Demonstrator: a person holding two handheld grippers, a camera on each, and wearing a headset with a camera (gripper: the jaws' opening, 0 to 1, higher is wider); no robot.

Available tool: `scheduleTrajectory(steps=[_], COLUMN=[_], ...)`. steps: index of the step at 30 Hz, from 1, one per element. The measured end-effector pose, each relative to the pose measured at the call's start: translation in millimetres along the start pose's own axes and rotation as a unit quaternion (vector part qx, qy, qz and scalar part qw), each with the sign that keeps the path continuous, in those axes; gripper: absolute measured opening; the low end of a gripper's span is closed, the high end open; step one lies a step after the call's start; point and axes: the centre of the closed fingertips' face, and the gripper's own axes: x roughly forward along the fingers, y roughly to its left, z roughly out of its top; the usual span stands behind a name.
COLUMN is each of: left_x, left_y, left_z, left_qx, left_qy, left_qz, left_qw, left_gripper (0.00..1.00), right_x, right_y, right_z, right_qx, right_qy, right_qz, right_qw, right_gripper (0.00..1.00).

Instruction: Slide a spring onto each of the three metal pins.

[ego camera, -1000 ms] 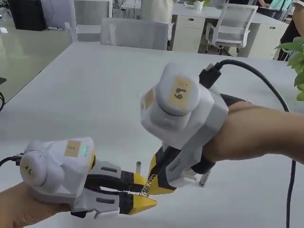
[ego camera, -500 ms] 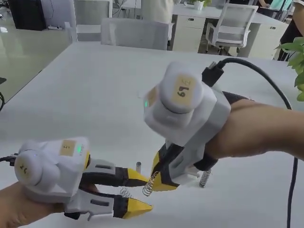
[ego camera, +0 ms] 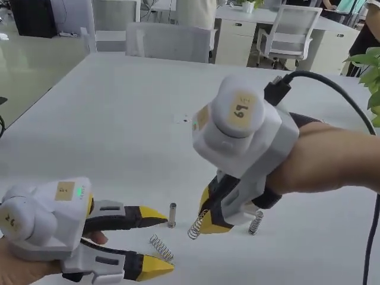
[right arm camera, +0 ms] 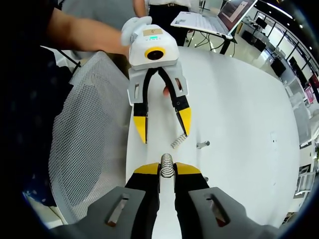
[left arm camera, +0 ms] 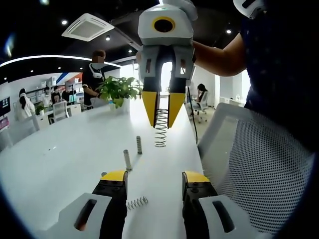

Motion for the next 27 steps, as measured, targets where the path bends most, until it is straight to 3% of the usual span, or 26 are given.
scheduleTrajectory(steps=[18, 27], left_x=[-13.3, -17.3], left_y=[21.5, 26.0], left_z=[-16.8, -26.9], left_qx=[-0.020, -0.029], left_qy=[0.007, 0.013], left_qz=[0.062, 0.071], left_qw=[0.9979, 0.9969], left_gripper=[0.59, 0.61], right_x=[-10.7, -17.7], right_y=[-26.4, -44.6], right_z=[-24.7, -43.1], right_qx=[0.029, 0.047], right_qy=[0.011, 0.027], right_qz=[-0.023, -0.037], right_qw=[0.9993, 0.9979], right_gripper=[0.07, 0.07])
